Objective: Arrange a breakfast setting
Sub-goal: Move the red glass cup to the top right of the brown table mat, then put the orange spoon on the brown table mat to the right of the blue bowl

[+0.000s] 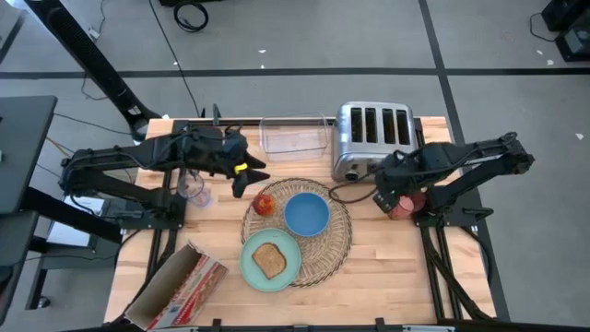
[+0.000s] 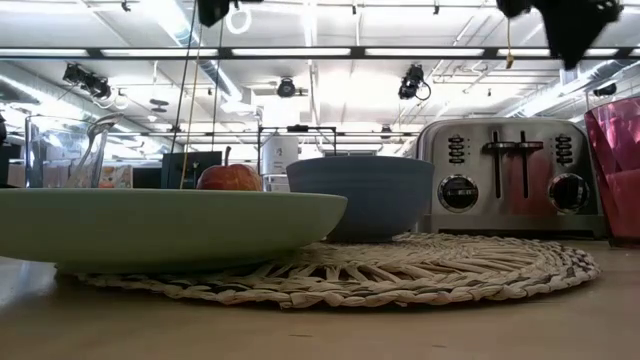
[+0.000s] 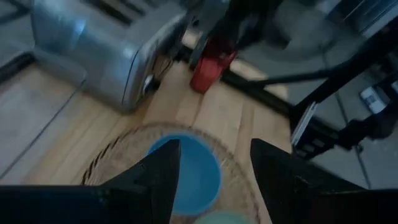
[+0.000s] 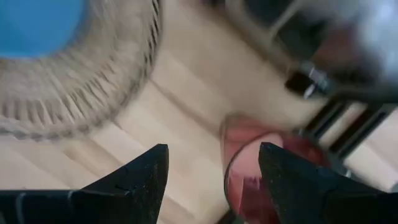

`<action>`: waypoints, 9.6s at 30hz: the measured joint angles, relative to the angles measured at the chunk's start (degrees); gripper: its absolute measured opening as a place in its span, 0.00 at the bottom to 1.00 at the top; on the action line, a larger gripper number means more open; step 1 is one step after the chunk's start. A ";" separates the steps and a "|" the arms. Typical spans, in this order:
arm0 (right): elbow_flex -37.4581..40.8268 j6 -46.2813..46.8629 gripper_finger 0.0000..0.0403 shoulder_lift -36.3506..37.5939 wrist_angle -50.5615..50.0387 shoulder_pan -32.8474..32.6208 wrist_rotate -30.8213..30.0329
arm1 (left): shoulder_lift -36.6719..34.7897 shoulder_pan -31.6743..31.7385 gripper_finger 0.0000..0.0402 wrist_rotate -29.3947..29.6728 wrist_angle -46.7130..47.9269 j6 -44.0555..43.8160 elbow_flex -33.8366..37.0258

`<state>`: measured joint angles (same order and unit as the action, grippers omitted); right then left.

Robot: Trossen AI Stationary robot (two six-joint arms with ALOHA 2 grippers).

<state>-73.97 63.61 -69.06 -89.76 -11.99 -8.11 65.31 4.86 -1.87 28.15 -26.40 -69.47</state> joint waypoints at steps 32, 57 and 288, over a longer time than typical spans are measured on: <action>10.72 1.81 0.03 -1.45 8.24 2.43 13.10 | -2.90 -1.30 0.51 -0.86 -3.02 2.67 0.04; -36.31 -81.16 0.03 -35.40 3.85 13.90 -2.70 | -5.87 9.22 0.51 -7.67 1.96 4.76 0.04; -31.04 -69.81 0.52 -15.93 6.06 25.00 -0.84 | 6.60 22.68 0.49 13.62 61.73 -8.83 -7.24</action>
<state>-105.01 -6.20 -84.99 -83.70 13.02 -8.94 71.91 27.54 11.76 89.88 -35.23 -76.70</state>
